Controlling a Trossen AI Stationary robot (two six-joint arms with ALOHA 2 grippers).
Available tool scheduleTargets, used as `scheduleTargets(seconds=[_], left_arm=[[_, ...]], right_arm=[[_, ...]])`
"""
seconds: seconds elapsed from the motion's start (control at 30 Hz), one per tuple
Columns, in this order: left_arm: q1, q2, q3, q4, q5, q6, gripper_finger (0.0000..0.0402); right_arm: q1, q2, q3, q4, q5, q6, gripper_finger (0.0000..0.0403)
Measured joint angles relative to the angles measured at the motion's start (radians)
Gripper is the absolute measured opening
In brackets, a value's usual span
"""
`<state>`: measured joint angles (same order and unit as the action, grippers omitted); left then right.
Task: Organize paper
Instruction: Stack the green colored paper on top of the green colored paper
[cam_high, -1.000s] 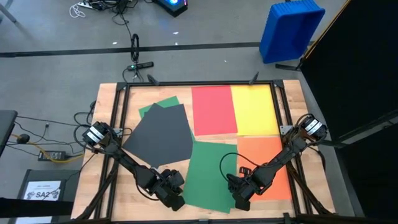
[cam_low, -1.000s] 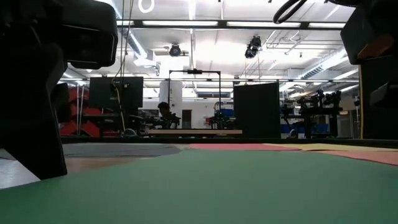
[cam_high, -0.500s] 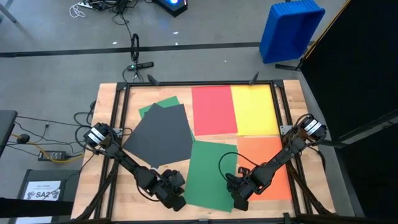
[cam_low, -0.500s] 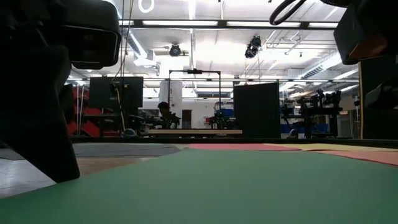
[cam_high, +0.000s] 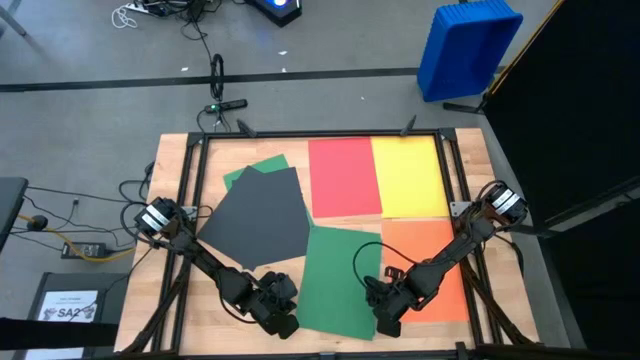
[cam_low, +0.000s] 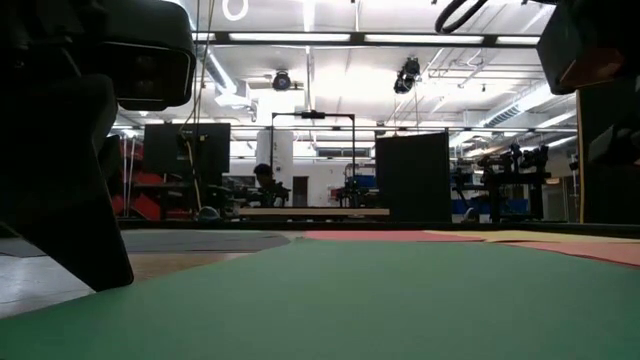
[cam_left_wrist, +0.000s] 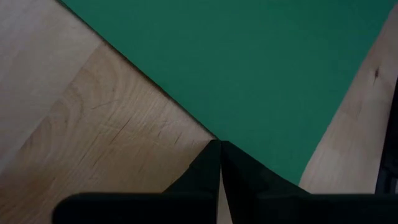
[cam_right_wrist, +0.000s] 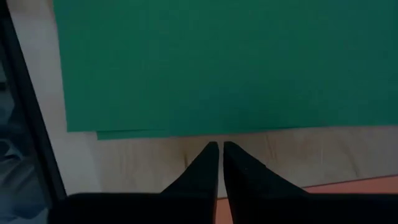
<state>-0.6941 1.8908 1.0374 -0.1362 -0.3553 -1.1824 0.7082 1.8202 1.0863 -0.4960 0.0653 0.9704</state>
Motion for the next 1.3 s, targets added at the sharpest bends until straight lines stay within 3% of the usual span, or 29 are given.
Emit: scheduleTargets(seconds=[1.3], left_arm=[[0.014, 0.0, 0.0, 0.012, 0.0, 0.03, 0.0]], right_arm=[[0.009, 0.011, 0.002, -0.057, -0.018, 0.03, 0.0]])
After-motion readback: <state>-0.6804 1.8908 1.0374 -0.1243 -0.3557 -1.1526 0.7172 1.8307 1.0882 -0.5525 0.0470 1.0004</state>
